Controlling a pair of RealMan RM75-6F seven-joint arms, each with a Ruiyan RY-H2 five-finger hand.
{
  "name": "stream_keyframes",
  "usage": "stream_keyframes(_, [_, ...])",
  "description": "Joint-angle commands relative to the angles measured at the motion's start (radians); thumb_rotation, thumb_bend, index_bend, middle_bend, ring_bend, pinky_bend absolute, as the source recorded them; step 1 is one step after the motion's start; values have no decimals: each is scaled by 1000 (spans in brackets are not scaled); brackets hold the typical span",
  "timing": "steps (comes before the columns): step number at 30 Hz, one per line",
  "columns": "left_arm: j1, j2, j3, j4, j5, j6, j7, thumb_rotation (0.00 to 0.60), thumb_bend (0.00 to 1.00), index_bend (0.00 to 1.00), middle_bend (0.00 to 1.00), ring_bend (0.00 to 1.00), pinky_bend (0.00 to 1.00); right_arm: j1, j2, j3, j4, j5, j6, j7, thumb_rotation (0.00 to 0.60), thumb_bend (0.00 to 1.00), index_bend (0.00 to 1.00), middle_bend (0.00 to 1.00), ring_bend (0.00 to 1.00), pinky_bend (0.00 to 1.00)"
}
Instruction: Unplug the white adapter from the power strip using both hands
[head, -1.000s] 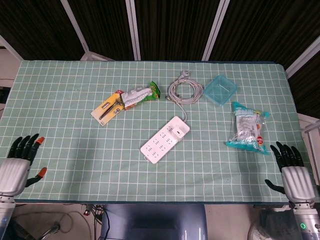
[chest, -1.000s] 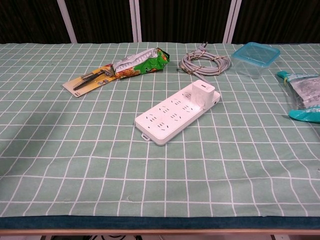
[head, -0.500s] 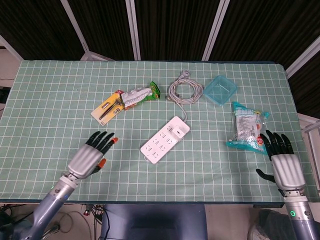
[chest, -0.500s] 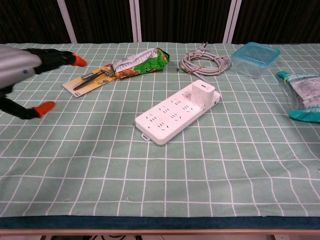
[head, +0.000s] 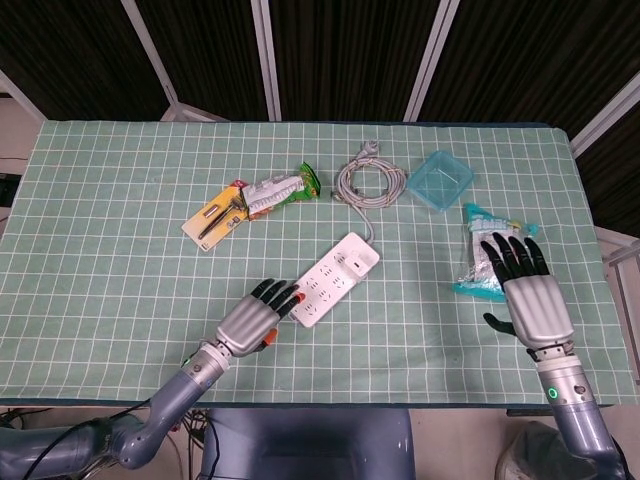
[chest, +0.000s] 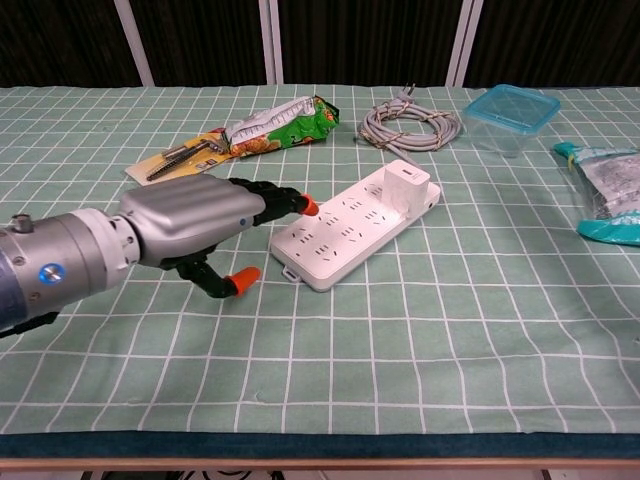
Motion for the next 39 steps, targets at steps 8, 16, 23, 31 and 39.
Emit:
stream_keyframes(8, [-80, -82, 5, 80, -81, -47, 20, 600, 467, 69, 38, 10, 104, 150, -21, 61, -37, 73, -120, -159, 600, 149, 0, 0, 0, 0])
stream_keyframes(16, [-114, -122, 5, 112, -99, -41, 1, 600, 468, 73, 44, 10, 106, 271, -79, 87, 18, 147, -217, -262, 600, 149, 0, 0, 0, 48])
stream_keyframes(23, [-128, -120, 23, 119, -103, -35, -14, 600, 467, 85, 52, 17, 112, 357, -144, 110, 70, 227, -256, -313, 600, 148, 7, 14, 9, 85])
stream_keyframes(31, [-140, -125, 44, 132, -109, -30, -28, 600, 467, 92, 55, 28, 117, 439, -211, 92, 160, 295, -310, -372, 600, 163, 171, 133, 117, 154])
stream_keyframes(39, [-148, -123, 58, 137, -107, -18, -47, 600, 467, 92, 55, 28, 117, 476, -269, 40, 244, 313, -353, -359, 600, 170, 209, 158, 144, 179])
